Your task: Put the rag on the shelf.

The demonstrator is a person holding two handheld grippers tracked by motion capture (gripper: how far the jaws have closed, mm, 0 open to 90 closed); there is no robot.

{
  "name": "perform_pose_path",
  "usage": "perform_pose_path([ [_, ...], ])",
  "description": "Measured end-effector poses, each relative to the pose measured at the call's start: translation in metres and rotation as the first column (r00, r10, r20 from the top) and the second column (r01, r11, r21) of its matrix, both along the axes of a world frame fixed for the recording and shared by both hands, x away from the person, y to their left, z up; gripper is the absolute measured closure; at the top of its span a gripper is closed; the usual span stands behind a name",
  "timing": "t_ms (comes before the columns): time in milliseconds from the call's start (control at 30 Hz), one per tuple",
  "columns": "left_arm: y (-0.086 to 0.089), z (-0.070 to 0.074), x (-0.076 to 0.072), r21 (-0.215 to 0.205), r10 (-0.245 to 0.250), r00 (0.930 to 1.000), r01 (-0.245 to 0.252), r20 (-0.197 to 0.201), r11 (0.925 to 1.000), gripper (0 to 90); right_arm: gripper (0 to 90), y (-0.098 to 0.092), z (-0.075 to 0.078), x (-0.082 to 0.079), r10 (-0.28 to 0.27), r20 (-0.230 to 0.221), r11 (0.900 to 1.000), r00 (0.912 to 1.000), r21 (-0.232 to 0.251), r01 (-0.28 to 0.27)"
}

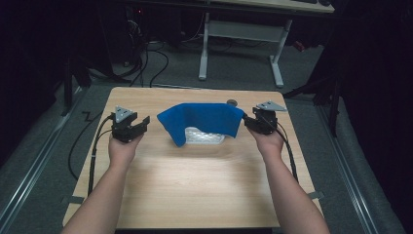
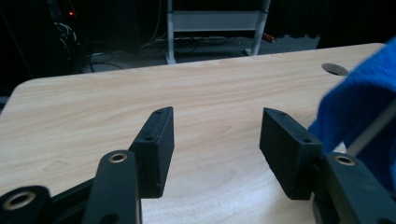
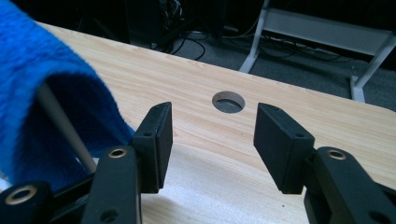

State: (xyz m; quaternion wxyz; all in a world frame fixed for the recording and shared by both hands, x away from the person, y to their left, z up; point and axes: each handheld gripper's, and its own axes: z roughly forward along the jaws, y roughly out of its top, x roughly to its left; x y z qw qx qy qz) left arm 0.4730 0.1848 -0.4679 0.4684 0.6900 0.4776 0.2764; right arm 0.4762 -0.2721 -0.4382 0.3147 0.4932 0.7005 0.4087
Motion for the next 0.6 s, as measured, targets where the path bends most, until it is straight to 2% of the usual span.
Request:
perform_pose_path([
  [67,-0.001,-0.003,-0.005,0.004,-0.011,0.9999,0.011,-0.005,0.9999,45.4,47.6,-0.003,-0.001,-0.005,-0.009,0.016,1.000,0.9998,0.003,0.009],
  [167,-0.001,-0.007,-0.013,0.003,-0.024,0.9997,0.024,-0.009,0.9997,45.5,46.1,-0.008,-0.002,-0.012,-0.001,-0.002,1.000,1.0000,-0.005,0.001],
  [233,-0.002,-0.009,-0.020,0.004,-0.028,0.9996,0.028,-0.004,0.9996,45.7,46.1,-0.010,-0.003,-0.020,0.003,0.025,1.000,0.9997,-0.004,-0.003],
  [333,-0.003,-0.011,-0.034,0.002,-0.046,0.9989,0.046,-0.004,0.9989,45.7,44.1,-0.011,-0.001,-0.031,0.020,0.013,1.000,0.9997,-0.015,-0.020],
  [400,-0.003,-0.012,-0.043,0.000,-0.055,0.9984,0.055,-0.005,0.9985,45.2,44.3,-0.011,-0.001,-0.042,0.031,0.049,0.999,0.9983,-0.011,-0.031],
  [500,-0.003,-0.015,-0.058,-0.009,-0.071,0.9973,0.071,-0.019,0.9974,43.5,43.7,-0.009,-0.003,-0.058,0.051,0.060,0.999,0.9969,-0.013,-0.050],
  [567,-0.004,-0.017,-0.070,0.004,-0.086,0.9960,0.086,-0.023,0.9963,42.9,42.0,-0.007,-0.003,-0.067,0.075,0.028,0.997,0.9968,-0.030,-0.075],
  [600,-0.004,-0.019,-0.078,0.013,-0.093,0.9955,0.094,-0.018,0.9955,42.7,42.2,-0.006,-0.004,-0.073,0.089,0.030,0.995,0.9956,-0.045,-0.087],
])
